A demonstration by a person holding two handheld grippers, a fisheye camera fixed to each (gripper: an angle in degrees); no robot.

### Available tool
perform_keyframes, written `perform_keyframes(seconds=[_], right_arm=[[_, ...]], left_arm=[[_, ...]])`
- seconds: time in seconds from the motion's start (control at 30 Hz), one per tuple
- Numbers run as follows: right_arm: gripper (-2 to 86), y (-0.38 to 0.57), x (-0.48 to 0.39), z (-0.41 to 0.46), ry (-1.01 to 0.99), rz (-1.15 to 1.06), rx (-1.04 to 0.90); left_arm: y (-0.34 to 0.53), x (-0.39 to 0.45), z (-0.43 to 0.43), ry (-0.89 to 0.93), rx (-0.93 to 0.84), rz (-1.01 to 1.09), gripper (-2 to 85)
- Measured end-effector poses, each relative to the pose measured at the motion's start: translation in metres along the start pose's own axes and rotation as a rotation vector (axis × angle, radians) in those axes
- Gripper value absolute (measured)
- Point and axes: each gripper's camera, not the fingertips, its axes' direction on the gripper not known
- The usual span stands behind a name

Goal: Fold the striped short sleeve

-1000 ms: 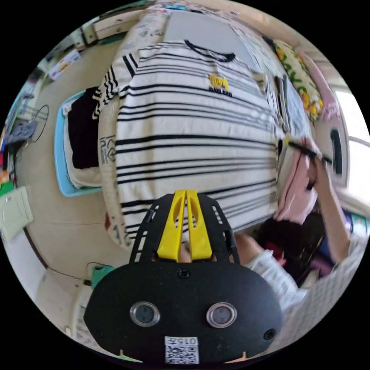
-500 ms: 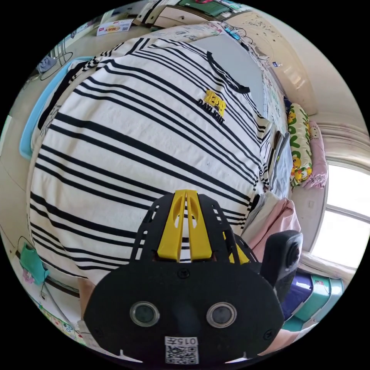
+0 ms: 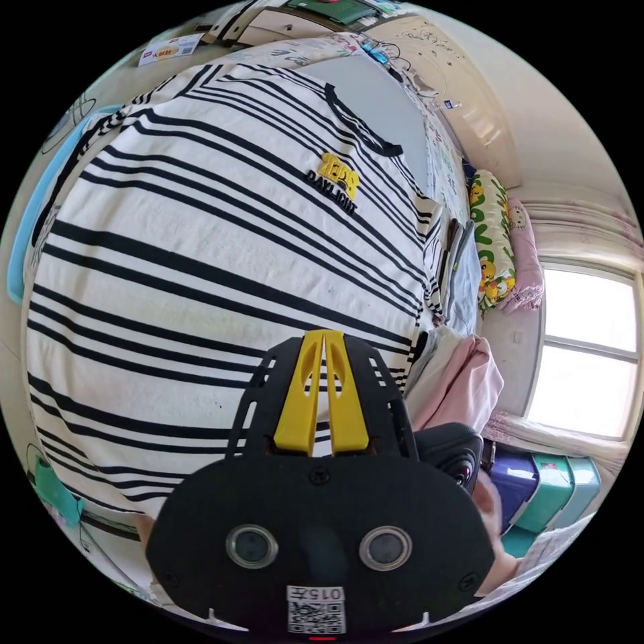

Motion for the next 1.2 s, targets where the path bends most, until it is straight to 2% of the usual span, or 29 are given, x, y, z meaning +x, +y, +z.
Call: perform_keyframes(seconds=[0.23, 0.57, 0.87, 1.2], right_arm=[[-0.4, -0.002, 0.038, -0.034, -0.045, -0.002, 0.005], [-0.4, 0.001, 0.073, -0.037, -0.098, 0.025, 0.005], [-0.5, 0.011, 0.085, 0.000, -0.128, 0.024, 0.017], [-0.4, 0.025, 0.074, 0.083, -0.152, 0.013, 0.012]], left_arm=[[-0.006, -0.013, 0.000, -0.003, -0.003, -0.008, -0.9], [-0.018, -0.027, 0.007, -0.010, -0.002, 0.025, -0.9], [-0.026, -0.049, 0.022, 0.002, -0.001, 0.022, -0.9], [-0.037, -0.075, 0.047, -0.009, -0.001, 0.015, -0.9]])
